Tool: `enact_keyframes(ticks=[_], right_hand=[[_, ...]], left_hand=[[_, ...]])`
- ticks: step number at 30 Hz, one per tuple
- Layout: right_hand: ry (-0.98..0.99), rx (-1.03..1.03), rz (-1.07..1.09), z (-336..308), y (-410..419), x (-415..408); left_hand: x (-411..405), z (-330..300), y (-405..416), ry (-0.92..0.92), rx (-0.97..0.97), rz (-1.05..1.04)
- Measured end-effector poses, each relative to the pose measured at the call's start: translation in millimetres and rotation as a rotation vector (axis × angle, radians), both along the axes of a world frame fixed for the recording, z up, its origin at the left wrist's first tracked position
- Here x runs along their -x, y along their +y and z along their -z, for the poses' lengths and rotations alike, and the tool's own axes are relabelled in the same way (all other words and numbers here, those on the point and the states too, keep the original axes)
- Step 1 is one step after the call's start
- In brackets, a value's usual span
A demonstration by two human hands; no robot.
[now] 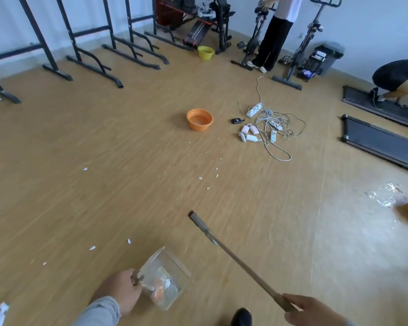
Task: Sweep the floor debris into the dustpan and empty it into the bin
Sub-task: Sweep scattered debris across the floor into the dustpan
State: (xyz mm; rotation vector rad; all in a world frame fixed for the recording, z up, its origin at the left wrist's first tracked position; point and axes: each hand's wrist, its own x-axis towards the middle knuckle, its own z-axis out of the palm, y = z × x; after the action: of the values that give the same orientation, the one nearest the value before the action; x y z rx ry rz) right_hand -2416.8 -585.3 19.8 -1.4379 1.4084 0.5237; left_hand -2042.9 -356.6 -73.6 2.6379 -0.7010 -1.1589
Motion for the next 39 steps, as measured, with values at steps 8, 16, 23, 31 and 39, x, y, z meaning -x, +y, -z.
enact_keyframes(ticks=[8, 16, 23, 31, 39], right_hand=[[-0.105, -0.040, 0.308, 13, -107, 26], [-0.073, -0.028, 0.323, -5, -259, 58], [-0.119, -0.013, 0.278, -7, -363, 37], [-0.023, -0.064, 0.205, 1, -477, -49], [0.028, 0.032, 0.157, -2, -581, -112]], left_hand=[[26, -41, -115, -0.088, 0.053, -0.044], [63, -73, -249, -0.151, 0.094, -0.218], [56, -77, -324, -0.126, 0.124, -0.364], [22, -49, -416, -0.083, 0.158, -0.403], [-9, -48, -488, -0.037, 0.144, -0.452]])
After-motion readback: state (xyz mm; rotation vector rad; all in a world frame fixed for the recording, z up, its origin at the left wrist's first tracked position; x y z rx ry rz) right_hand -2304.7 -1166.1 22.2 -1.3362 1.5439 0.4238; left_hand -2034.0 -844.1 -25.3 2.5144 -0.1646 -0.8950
